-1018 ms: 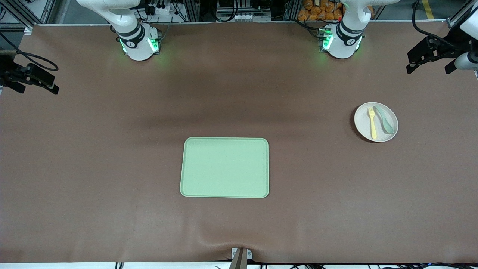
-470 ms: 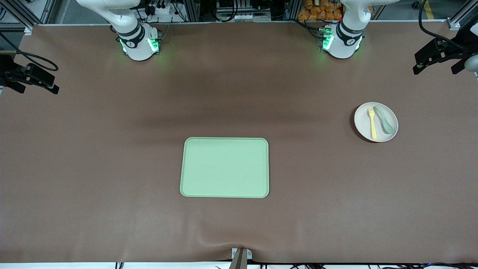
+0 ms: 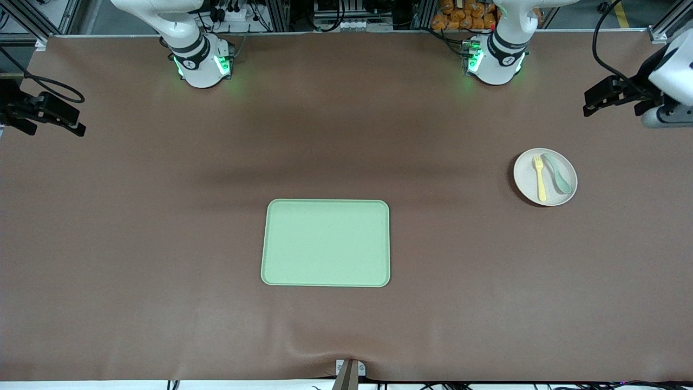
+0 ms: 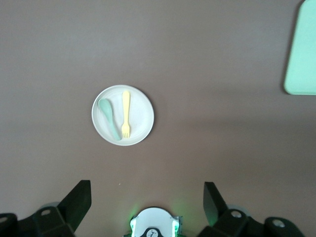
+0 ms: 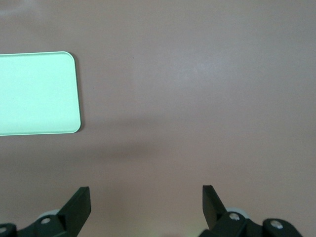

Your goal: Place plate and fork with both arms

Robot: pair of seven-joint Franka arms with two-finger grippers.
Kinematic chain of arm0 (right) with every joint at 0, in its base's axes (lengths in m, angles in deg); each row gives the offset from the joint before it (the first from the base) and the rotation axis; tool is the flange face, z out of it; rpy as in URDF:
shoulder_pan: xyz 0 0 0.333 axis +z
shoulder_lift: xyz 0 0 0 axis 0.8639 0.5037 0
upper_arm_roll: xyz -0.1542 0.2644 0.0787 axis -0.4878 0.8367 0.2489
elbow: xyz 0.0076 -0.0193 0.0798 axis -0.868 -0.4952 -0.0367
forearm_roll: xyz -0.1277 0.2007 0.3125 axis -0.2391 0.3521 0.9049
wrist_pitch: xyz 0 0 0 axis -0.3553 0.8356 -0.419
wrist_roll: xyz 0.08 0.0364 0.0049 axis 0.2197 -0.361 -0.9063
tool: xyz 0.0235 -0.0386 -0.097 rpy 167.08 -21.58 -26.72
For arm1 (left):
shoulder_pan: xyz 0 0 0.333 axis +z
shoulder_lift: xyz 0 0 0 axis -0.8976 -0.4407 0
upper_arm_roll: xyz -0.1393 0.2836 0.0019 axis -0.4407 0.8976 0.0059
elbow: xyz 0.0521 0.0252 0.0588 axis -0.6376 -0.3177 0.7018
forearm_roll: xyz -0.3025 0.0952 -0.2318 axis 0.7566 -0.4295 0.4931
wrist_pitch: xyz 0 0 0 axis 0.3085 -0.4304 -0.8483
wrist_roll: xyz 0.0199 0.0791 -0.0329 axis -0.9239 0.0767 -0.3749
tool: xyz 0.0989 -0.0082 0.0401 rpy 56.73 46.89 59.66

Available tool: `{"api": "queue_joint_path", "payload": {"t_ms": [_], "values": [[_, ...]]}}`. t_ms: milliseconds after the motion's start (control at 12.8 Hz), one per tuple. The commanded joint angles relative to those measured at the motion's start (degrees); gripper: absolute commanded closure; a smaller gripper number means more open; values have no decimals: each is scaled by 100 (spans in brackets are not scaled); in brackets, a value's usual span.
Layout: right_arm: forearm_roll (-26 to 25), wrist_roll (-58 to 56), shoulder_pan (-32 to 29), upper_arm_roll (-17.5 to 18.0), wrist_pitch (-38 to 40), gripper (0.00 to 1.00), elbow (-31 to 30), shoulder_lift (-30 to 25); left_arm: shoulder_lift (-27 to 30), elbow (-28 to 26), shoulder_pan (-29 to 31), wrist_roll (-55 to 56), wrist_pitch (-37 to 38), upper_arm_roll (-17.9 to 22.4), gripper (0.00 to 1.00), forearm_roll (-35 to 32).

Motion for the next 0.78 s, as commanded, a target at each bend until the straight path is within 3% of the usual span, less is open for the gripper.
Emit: {"api": "queue_joint_path", "payload": {"t_ms": [0,391,705], "values": [[109,-79,-117,55,-3,0,-26,-47,29,-616,135,-119,-360,-15,0,-199],[109,-79,-117,55,-3,0,-26,-47,11,-2399,732,-128,-1967,-23,0,-472],[109,-79,-117,55,-3,0,-26,-47,-409,-3807,1556,-329,-4075,-23,0,-744]]}}
